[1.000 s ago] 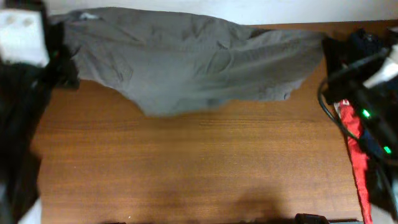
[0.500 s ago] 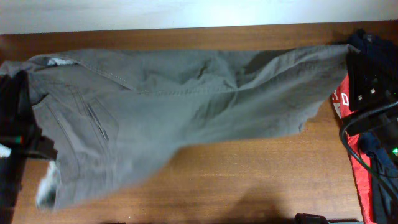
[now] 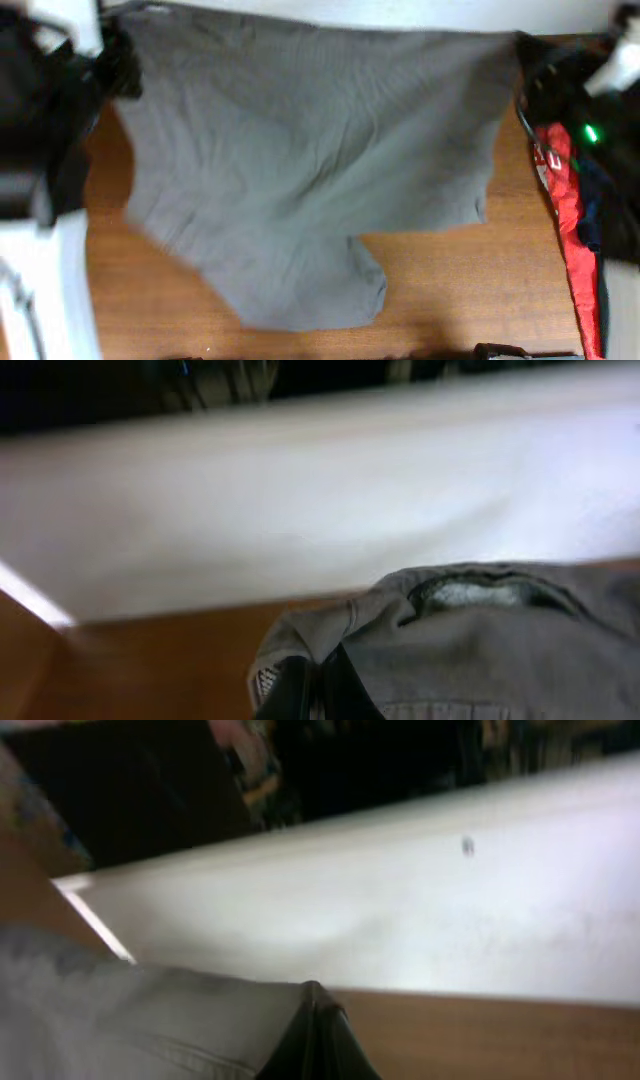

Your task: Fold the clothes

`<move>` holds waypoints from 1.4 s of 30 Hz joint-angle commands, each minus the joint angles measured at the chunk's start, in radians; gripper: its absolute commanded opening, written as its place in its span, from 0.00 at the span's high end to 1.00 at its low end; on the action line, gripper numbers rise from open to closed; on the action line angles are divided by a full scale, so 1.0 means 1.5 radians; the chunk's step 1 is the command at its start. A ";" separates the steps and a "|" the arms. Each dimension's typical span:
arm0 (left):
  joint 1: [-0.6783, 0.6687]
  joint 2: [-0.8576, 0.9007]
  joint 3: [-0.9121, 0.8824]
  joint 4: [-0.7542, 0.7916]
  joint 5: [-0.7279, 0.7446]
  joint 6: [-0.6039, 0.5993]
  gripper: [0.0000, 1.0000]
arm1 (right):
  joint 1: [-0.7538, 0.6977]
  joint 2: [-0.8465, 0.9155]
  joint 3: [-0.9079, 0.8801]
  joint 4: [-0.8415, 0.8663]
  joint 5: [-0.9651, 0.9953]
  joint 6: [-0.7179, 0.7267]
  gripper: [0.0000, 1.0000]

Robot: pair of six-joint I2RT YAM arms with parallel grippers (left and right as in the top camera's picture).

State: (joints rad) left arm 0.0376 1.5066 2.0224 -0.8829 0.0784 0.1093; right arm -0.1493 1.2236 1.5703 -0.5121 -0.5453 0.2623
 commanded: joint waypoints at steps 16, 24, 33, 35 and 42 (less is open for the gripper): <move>0.027 0.278 0.002 0.055 -0.049 0.009 0.20 | 0.011 0.308 0.004 0.087 -0.066 -0.068 0.39; 0.046 0.264 0.002 -0.057 -0.051 0.008 0.20 | 0.012 0.247 0.004 -0.019 -0.068 -0.136 0.39; 0.050 0.189 0.002 -0.206 -0.065 0.007 0.17 | 0.012 0.096 0.004 -0.140 -0.067 -0.167 0.30; 0.050 0.192 -0.003 -0.243 -0.065 0.005 0.17 | 0.012 0.073 0.004 -0.194 -0.062 -0.167 0.28; 0.052 0.225 -0.088 -0.227 -0.006 -0.046 0.14 | 0.013 0.093 -0.003 -0.422 0.019 -0.167 0.26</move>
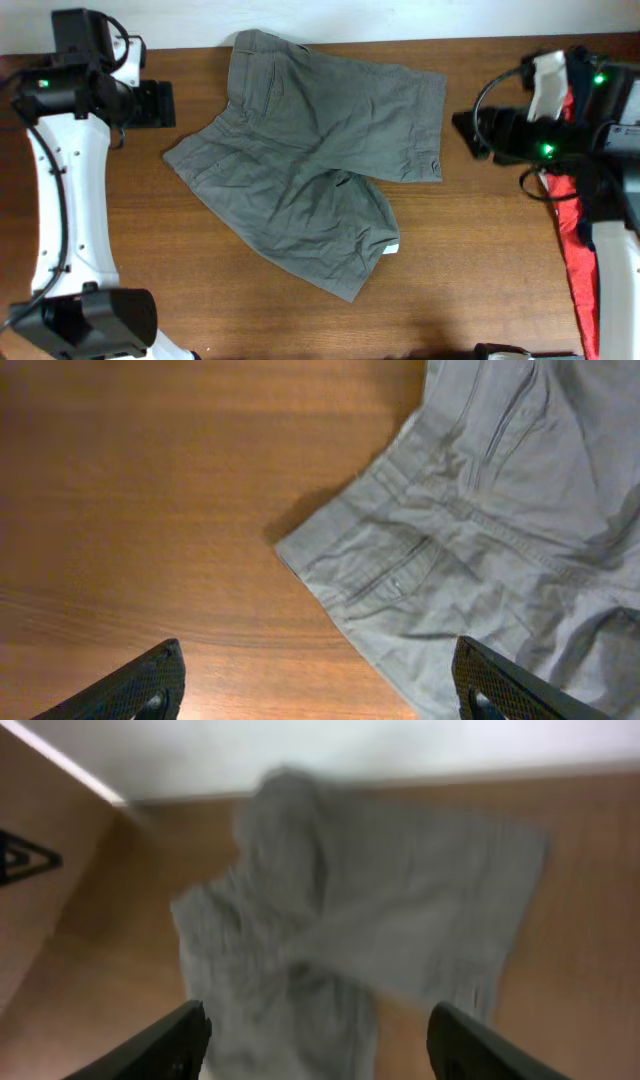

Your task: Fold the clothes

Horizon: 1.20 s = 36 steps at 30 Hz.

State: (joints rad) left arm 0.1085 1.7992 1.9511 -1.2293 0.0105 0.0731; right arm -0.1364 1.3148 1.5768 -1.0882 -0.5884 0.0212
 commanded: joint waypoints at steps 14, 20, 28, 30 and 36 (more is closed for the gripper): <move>0.005 0.176 -0.136 0.049 0.048 -0.021 0.14 | 0.082 0.245 -0.255 -0.038 0.007 -0.082 0.25; 0.005 0.241 -0.136 0.039 0.048 -0.015 0.15 | 0.167 0.278 -0.341 0.079 0.003 -0.078 0.25; 0.005 0.295 -0.136 0.028 0.048 -0.013 0.18 | 0.216 0.288 -0.386 0.143 0.056 -0.044 0.80; 0.005 0.297 -0.136 0.029 0.047 -0.009 0.18 | 0.208 0.281 -0.377 0.142 0.074 -0.043 0.96; 0.006 0.297 -0.136 0.027 0.045 0.003 0.18 | 0.161 0.207 -0.268 0.071 0.195 -0.020 0.96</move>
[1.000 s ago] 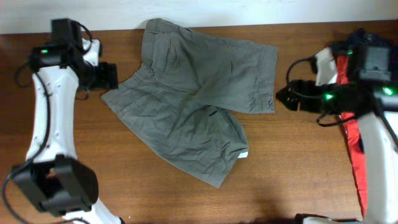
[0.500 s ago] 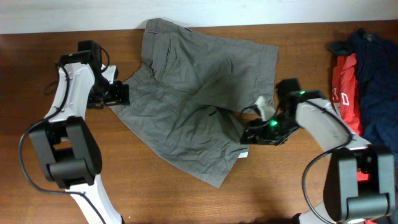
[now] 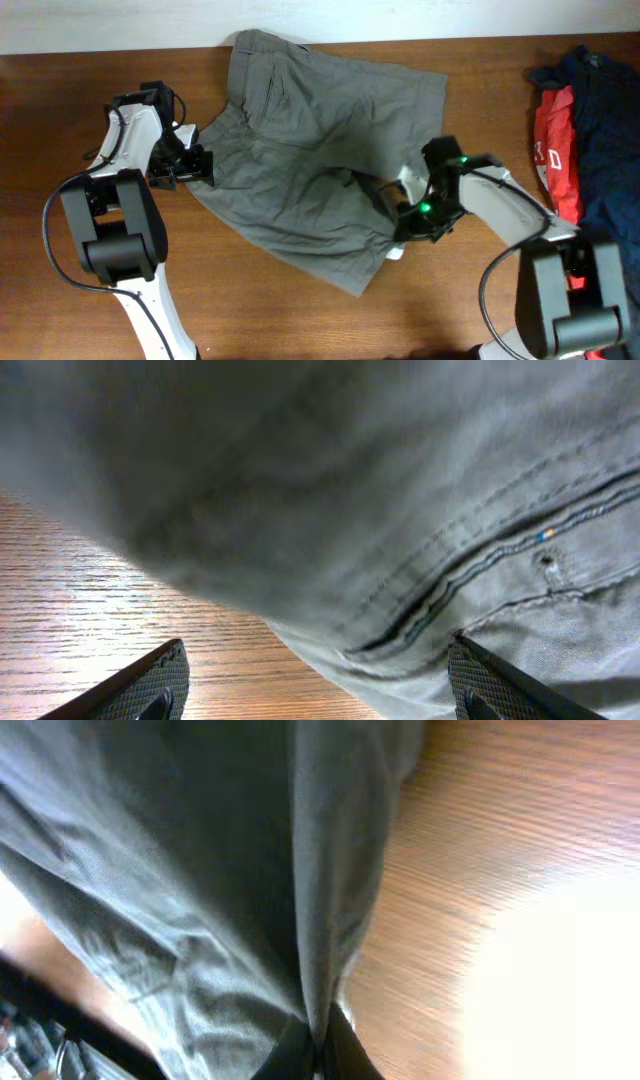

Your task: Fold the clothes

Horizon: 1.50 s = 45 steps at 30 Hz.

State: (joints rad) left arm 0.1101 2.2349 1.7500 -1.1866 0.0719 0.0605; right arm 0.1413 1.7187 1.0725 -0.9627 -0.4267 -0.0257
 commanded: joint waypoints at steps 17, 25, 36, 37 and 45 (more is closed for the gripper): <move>0.009 0.006 -0.002 -0.007 0.004 0.011 0.17 | -0.035 -0.082 0.105 -0.057 0.236 0.054 0.32; 0.009 0.006 -0.002 -0.008 0.004 0.011 0.18 | -0.063 -0.070 -0.007 -0.005 0.119 0.176 0.27; 0.009 0.006 -0.002 -0.008 0.004 0.011 0.17 | -0.066 -0.061 -0.127 0.299 -0.074 0.176 0.94; 0.009 0.006 -0.002 -0.008 0.004 0.011 0.17 | -0.070 -0.062 -0.124 0.312 -0.064 0.163 0.96; 0.009 0.006 -0.002 -0.010 0.004 0.011 0.17 | -0.164 -0.087 0.004 0.168 0.043 0.160 0.96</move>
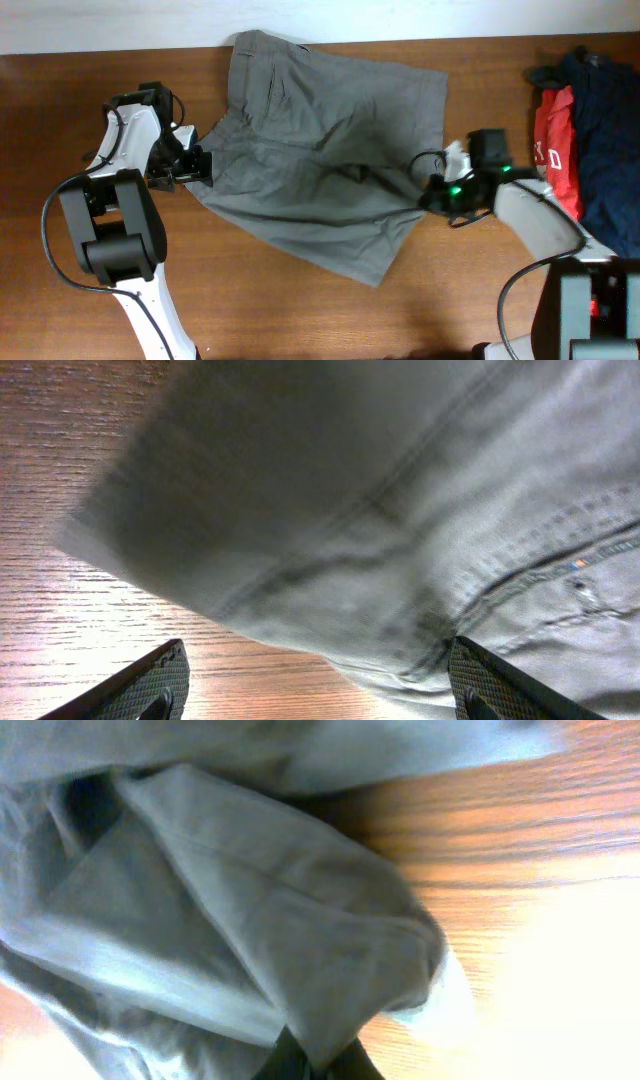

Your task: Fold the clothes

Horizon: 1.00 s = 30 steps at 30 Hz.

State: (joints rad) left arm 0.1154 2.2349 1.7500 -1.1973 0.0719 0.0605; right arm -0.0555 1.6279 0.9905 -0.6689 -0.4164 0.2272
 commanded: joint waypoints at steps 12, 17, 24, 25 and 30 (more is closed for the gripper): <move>0.005 0.006 -0.002 -0.003 0.004 0.011 0.17 | -0.061 -0.023 0.125 -0.178 0.082 -0.082 0.55; 0.005 0.006 -0.002 -0.003 0.004 0.011 0.17 | -0.059 -0.009 0.100 -0.199 0.081 -0.058 0.55; 0.005 0.006 -0.002 -0.002 0.004 0.011 0.17 | -0.060 -0.006 -0.019 -0.132 0.019 -0.058 0.60; 0.005 0.006 -0.002 -0.001 0.005 0.011 0.17 | -0.060 -0.006 -0.032 -0.115 -0.005 -0.058 0.57; 0.005 0.006 -0.002 0.000 0.005 0.011 0.17 | -0.060 -0.006 -0.093 0.032 -0.099 -0.028 0.49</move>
State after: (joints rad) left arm 0.1154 2.2349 1.7500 -1.1961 0.0711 0.0605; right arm -0.1436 1.6112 0.8829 -0.6724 -0.4583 0.1444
